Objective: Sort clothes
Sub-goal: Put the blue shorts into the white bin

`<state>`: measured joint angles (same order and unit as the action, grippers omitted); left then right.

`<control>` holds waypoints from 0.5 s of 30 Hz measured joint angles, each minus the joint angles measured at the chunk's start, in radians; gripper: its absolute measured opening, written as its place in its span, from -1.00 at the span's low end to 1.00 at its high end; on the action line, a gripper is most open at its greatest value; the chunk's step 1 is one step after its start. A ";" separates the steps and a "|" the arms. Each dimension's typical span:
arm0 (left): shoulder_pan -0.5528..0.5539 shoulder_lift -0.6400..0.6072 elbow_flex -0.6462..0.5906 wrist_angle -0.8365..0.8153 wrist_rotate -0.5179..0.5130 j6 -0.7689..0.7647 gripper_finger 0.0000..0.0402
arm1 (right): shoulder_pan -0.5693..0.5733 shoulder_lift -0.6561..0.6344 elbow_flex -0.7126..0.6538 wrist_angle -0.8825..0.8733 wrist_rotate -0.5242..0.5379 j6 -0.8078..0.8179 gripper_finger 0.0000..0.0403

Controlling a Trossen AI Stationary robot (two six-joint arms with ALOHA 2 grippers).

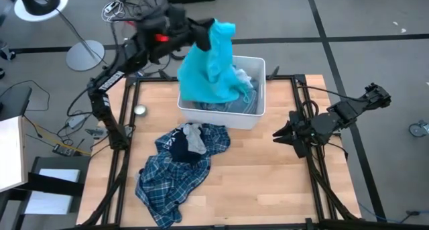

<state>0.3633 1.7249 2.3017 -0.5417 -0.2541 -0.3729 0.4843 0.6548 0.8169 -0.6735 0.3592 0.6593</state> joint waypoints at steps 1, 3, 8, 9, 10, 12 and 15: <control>0.006 0.012 -0.011 -0.019 0.004 0.000 -1.00 | -0.002 0.000 0.000 0.000 0.012 0.003 -0.44; 0.016 0.043 -0.043 -0.023 0.052 0.000 -1.00 | -0.010 0.000 0.000 0.002 0.029 0.003 -0.44; 0.029 0.133 -0.118 -0.037 0.193 0.000 -1.00 | -0.038 0.000 0.000 0.032 0.041 0.005 -0.44; 0.029 0.146 -0.129 -0.060 0.196 0.000 -1.00 | -0.043 0.001 0.000 0.044 0.041 0.007 -0.44; 0.030 0.158 -0.139 -0.091 0.196 -0.001 -1.00 | -0.048 0.003 0.000 0.056 0.041 0.018 -0.44; 0.036 0.178 -0.154 -0.171 0.186 -0.011 -1.00 | -0.055 0.005 0.000 0.058 0.041 0.041 -0.44; 0.047 0.212 -0.183 -0.290 0.170 -0.052 -1.00 | -0.059 0.015 0.000 0.059 0.041 0.063 -0.44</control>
<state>0.4102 1.9367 2.1191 -0.8313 -0.0841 -0.4253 0.4257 0.6700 0.8169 -0.6146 0.4004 0.7228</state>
